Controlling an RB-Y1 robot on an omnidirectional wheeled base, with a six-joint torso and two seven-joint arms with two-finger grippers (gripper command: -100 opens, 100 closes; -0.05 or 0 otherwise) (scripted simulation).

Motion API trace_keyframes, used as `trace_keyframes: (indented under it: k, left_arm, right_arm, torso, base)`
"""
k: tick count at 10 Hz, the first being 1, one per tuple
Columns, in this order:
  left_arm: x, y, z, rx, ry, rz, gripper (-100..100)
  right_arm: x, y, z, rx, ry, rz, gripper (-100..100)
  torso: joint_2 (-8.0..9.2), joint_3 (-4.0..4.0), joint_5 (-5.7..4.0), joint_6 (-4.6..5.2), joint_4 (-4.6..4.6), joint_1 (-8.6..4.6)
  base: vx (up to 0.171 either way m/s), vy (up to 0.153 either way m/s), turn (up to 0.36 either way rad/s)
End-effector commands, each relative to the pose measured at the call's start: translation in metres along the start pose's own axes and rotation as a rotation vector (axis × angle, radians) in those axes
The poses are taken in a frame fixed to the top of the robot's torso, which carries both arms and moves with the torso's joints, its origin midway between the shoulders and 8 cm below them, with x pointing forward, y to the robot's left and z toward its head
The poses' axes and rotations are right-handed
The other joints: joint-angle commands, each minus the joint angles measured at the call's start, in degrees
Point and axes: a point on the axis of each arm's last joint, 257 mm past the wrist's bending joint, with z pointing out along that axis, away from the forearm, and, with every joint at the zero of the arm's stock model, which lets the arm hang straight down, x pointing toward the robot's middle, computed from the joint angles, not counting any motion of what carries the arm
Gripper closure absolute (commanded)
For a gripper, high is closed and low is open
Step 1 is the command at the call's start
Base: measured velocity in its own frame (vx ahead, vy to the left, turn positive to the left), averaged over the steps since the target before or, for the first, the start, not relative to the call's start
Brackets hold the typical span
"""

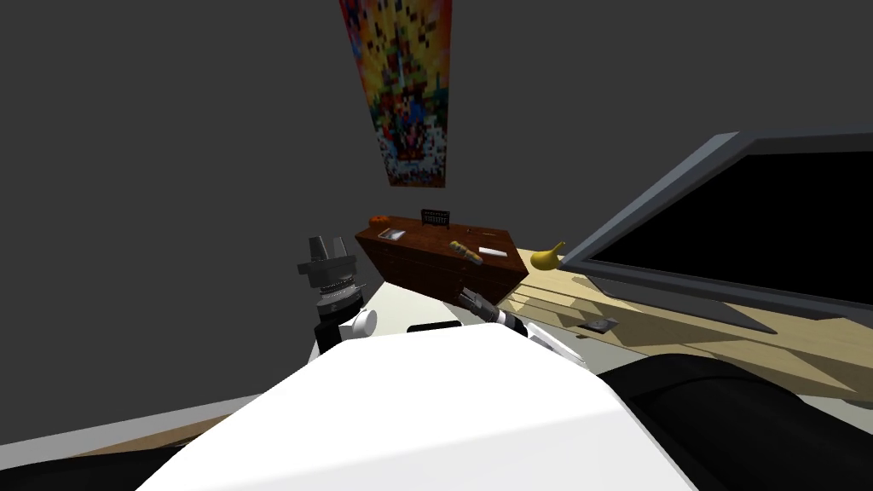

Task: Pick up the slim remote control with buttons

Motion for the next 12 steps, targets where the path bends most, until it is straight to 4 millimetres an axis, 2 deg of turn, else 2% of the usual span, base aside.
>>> trace_keyframes:
  k: [1, 2, 3, 4, 5, 7, 8, 9, 10, 12]
  left_arm:
    - [0.0, 0.0, 0.0, 0.0, 0.0, 0.0, 0]
    - [0.0, 0.0, 0.0, 0.0, 0.0, 0.0, 0]
    - [0.0, 0.0, 0.0, 0.0, 0.0, 0.0, 0]
    - [0.0, 0.0, 0.0, 0.0, 0.0, 0.0, 0]
    - [0.0, 0.0, 0.0, 0.0, 0.0, 0.0, 0]
    - [0.0, 0.0, 0.0, 0.0, 0.0, 0.0, 0]
    - [0.0, 0.0, 0.0, 0.0, 0.0, 0.0, 0]
    - [0.0, 0.0, 0.0, 0.0, 0.0, 0.0, 0]
    - [0.0, 0.0, 0.0, 0.0, 0.0, 0.0, 0]
    - [0.0, 0.0, 0.0, 0.0, 0.0, 0.0, 0]
  right_arm:
    - [0.011, -0.007, -0.011, 0.011, 0.061, -0.018, -100]
    - [0.011, -0.008, -0.012, 0.012, 0.067, -0.021, -100]
    - [0.029, -0.018, -0.027, 0.031, 0.134, -0.031, -100]
    - [0.029, -0.021, -0.033, 0.035, 0.16, -0.043, -100]
    - [0.045, -0.031, -0.049, 0.055, 0.221, -0.049, -100]
    - [0.045, -0.034, -0.056, 0.06, 0.254, -0.064, -100]
    - [0.06, -0.045, -0.076, 0.083, 0.322, -0.073, -100]
    - [0.059, -0.048, -0.082, 0.087, 0.347, -0.084, -100]
    - [0.071, -0.058, -0.102, 0.111, 0.406, -0.088, -100]
    - [0.069, -0.063, -0.113, 0.117, 0.447, -0.108, -100]
  torso:
    - [0.0, 0.0, 0.0, 0.0, 0.0, 0.0]
    - [0.0, 0.0, -0.01, 0.01, 0.0, -0.1]
    - [0.02, 0.01, -0.05, 0.01, 0.01, -0.23]
    - [0.0, 0.0, -0.05, 0.0, 0.0, -0.22]
    - [0.01, 0.0, -0.03, 0.01, 0.0, -0.09]
    - [0.01, 0.01, -0.01, 0.01, 0.0, -0.1]
    - [0.02, 0.01, -0.04, 0.01, 0.01, -0.22]
    - [0.01, 0.0, -0.04, 0.0, 0.0, -0.19]
    - [0.01, 0.01, -0.03, 0.01, 0.01, -0.15]
    - [0.01, 0.0, -0.03, 0.01, 0.01, -0.16]
  base:
    - [0.005, 0.051, 0.04]
    - [0.001, 0.011, 0.01]
    - [0.01, 0.029, 0.083]
    - [0.003, 0.067, 0.023]
    - [0.005, 0.089, 0.043]
    - [0.002, 0.035, 0.023]
    - [0.009, 0.033, 0.086]
    - [0.002, 0.05, 0.023]
    - [0.007, 0.052, 0.081]
    - [0.001, 0.032, 0.011]
